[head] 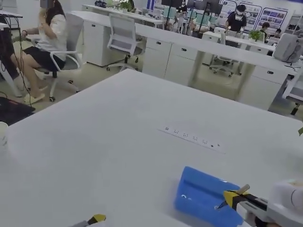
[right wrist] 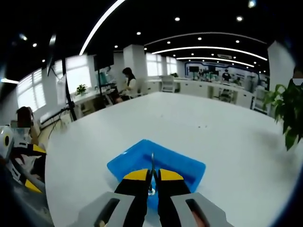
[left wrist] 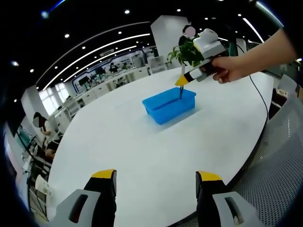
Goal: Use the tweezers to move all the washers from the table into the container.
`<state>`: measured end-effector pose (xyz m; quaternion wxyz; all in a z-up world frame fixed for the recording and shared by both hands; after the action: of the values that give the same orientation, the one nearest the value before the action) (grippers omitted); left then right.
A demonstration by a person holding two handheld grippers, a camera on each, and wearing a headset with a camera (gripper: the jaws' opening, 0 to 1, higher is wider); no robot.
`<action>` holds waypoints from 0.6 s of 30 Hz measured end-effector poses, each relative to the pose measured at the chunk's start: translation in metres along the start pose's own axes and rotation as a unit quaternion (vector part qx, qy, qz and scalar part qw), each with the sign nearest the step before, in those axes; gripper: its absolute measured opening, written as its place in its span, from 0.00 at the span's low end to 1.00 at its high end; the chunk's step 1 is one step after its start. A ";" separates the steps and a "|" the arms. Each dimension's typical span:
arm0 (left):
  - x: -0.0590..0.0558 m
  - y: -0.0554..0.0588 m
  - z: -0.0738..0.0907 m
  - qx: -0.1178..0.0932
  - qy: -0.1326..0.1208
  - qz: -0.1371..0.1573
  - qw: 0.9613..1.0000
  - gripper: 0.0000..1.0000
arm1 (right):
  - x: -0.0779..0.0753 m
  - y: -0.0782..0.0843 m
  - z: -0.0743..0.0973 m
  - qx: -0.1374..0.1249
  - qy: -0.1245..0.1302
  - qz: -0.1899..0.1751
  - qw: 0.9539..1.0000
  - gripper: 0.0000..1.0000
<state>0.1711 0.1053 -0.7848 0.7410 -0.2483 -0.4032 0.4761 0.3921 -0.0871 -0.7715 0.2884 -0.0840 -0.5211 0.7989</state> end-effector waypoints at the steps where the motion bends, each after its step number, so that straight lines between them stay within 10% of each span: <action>1: 0.000 0.000 0.000 0.002 0.000 -0.001 1.000 0.68 | -0.001 0.002 -0.003 0.001 0.001 -0.002 1.000 0.03; 18: -0.001 0.003 0.000 0.012 0.002 -0.005 1.000 0.69 | -0.009 0.018 -0.031 0.032 -0.005 -0.003 0.999 0.03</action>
<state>0.1698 0.1054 -0.7877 0.7472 -0.2380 -0.3974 0.4765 0.4060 -0.0731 -0.8029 0.2907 -0.0693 -0.4970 0.8147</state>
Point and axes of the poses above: the centre of the closed fingertips' face, and the gripper's own axes: z roughly backward along the fingers, x roughly to its left, y roughly out of its underside, the point moved 4 cm from there along z, roughly backward along the fingers, and after that the axes turned 12 degrees about -y, right-handed, at the moved point
